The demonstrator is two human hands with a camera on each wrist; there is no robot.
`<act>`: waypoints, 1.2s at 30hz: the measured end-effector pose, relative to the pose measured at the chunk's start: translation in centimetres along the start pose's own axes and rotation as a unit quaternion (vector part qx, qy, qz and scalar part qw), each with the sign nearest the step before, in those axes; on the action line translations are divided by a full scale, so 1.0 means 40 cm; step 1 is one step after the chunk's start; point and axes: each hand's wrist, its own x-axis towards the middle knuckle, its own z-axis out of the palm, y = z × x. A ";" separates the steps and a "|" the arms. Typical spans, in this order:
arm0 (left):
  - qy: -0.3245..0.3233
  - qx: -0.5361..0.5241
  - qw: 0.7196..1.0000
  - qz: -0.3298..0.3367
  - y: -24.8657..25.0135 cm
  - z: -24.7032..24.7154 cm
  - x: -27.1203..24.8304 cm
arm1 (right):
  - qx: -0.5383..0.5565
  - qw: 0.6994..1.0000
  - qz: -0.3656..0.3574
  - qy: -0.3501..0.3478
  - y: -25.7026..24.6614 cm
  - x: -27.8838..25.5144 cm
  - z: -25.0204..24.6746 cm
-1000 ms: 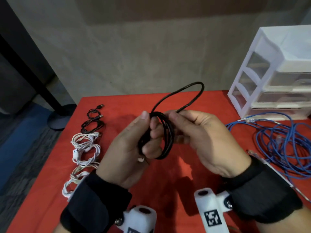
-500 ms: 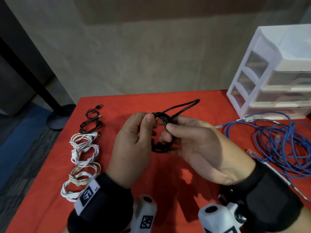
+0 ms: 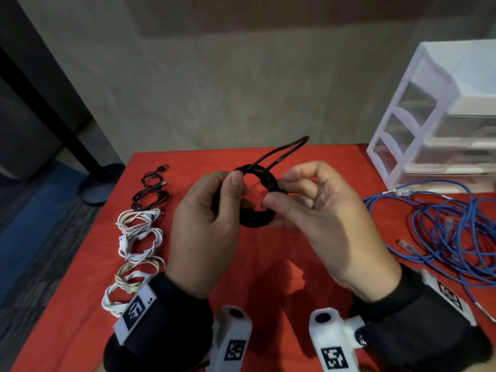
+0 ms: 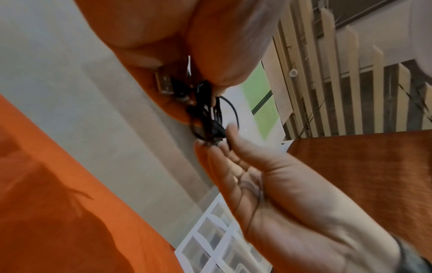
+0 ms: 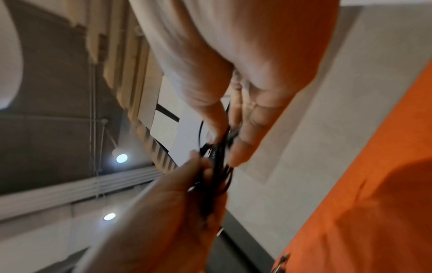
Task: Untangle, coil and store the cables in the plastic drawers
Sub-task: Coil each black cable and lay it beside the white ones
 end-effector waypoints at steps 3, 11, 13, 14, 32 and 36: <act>0.007 -0.028 0.999 -0.012 0.005 -0.003 0.002 | -0.086 0.996 -0.012 0.021 0.006 0.010 -0.024; 0.130 -0.128 0.970 -0.159 -0.026 -0.103 0.079 | -0.366 0.925 -0.097 0.007 -0.031 0.050 -0.185; 0.111 -0.208 0.952 -0.198 -0.016 -0.092 0.077 | -0.441 0.893 -0.085 0.017 -0.017 0.049 -0.198; 0.098 -0.251 0.937 -0.221 -0.014 -0.080 0.072 | -0.446 0.892 -0.072 0.018 -0.006 0.046 -0.191; 0.050 -0.544 0.732 -0.407 0.040 0.018 0.030 | 0.312 0.944 0.106 0.036 0.007 0.013 -0.008; 0.019 -0.550 0.742 -0.383 0.045 0.026 0.022 | 0.284 0.951 0.117 0.025 0.039 0.003 0.016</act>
